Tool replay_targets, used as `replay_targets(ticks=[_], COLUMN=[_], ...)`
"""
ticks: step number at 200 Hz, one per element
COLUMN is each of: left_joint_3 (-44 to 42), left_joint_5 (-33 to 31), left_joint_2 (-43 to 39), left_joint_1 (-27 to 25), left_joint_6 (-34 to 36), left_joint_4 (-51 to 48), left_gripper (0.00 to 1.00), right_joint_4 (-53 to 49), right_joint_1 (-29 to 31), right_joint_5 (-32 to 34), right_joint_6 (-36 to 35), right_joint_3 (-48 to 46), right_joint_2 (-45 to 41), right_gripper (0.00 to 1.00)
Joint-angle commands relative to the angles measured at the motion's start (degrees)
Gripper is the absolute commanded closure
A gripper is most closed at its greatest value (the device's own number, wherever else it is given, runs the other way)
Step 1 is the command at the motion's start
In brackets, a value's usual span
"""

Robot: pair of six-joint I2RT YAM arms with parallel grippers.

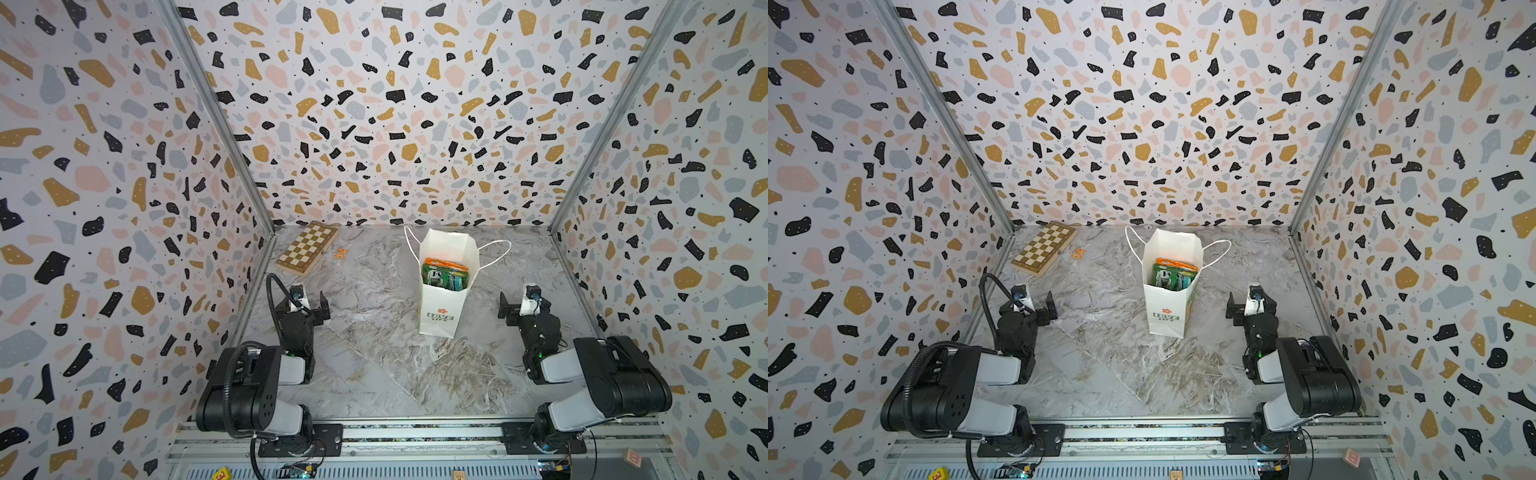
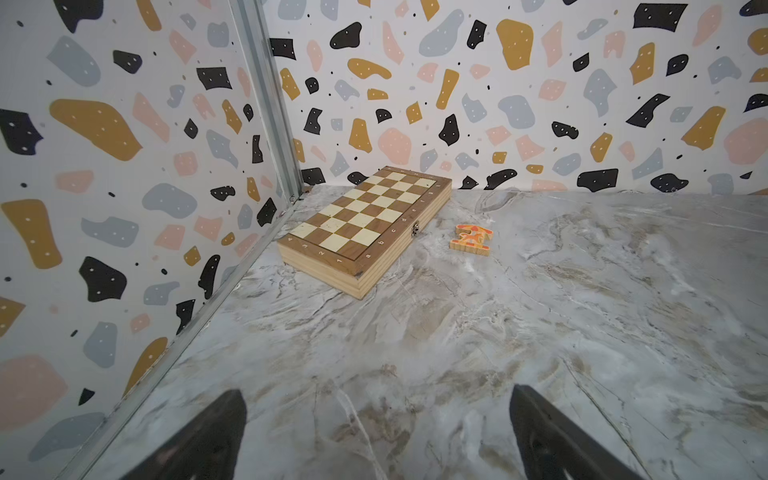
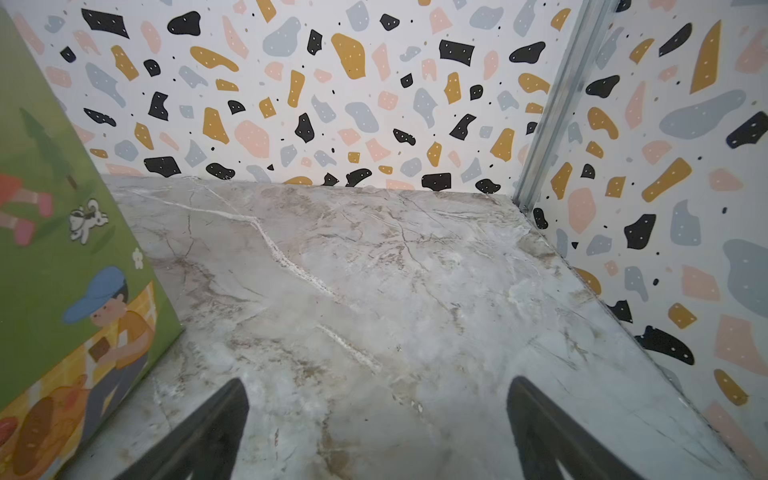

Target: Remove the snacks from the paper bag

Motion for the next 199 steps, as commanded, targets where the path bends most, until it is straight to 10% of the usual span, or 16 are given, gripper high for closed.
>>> replay_targets(ticks=[1, 156, 199], left_joint_3=[0.4, 0.5, 1.5], left_joint_5=[0.3, 0.3, -8.1], left_joint_2=[-0.6, -0.6, -0.1], left_joint_1=[-0.1, -0.1, -0.1], left_joint_6=[0.8, 0.8, -2.7], left_joint_4=[2.8, 2.7, 1.2], left_gripper=[0.00, 0.00, 0.00], right_joint_4=[0.2, 0.3, 0.4], right_joint_1=[0.0, 0.1, 0.4], right_joint_5=[-0.1, -0.1, 1.4], right_joint_6=[-0.4, -0.4, -0.5], right_joint_3=[1.2, 1.2, 0.9], right_joint_2=[0.0, 0.1, -0.5], right_gripper=[0.01, 0.01, 0.01])
